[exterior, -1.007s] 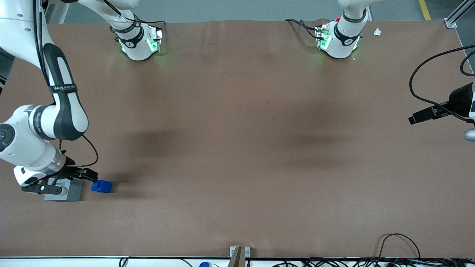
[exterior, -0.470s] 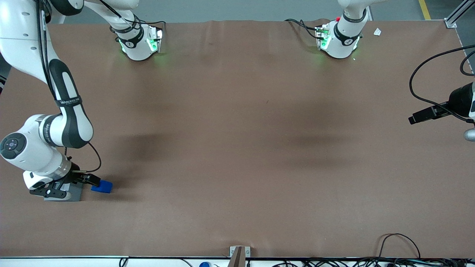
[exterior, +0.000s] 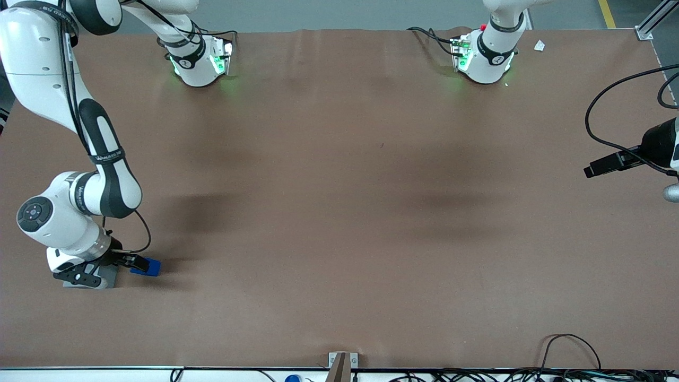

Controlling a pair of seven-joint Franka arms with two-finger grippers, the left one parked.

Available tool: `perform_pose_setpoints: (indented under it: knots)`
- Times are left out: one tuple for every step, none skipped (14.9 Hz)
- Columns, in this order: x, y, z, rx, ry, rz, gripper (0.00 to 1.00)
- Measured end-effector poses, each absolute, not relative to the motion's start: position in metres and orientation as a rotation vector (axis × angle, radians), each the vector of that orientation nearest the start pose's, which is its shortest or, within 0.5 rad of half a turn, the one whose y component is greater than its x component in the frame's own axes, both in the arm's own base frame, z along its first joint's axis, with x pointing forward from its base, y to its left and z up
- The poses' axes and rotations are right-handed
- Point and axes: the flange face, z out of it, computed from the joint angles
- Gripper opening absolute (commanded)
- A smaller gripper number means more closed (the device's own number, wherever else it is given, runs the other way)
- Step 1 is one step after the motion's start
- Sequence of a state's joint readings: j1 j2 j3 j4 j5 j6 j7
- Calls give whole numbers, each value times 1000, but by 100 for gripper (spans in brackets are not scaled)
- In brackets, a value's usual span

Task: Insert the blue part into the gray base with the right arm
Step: 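Close the right gripper on the blue block and lift it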

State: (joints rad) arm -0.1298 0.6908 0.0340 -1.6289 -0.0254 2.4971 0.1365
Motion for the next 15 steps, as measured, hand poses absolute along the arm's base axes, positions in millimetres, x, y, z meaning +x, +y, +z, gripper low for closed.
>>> perform_pose_setpoints:
  knots:
    - [705,-68,233,-3100,351,-276,100]
    - [704,-66,231,-3100,351,-273,97]
    - [704,-65,228,-3100,349,-269,95]
    - [704,-65,225,-3100,349,-270,93]
    - [705,-65,221,-3099,349,-278,89]
    - [704,-65,218,-3099,349,-280,85]
    - [704,-65,216,-3100,348,-277,80]
    - [704,-65,216,-3100,348,-276,78]
    - [704,-65,216,-3100,347,-276,77]
    - [704,-65,216,-3101,343,-276,76]
    - [704,-65,216,-3102,334,-276,76]
    - [704,-65,216,-3105,316,-276,76]
    - [704,-65,216,-3109,294,-276,76]
    - [704,-65,216,-3113,266,-276,76]
    - [704,-64,216,-3116,243,-276,76]
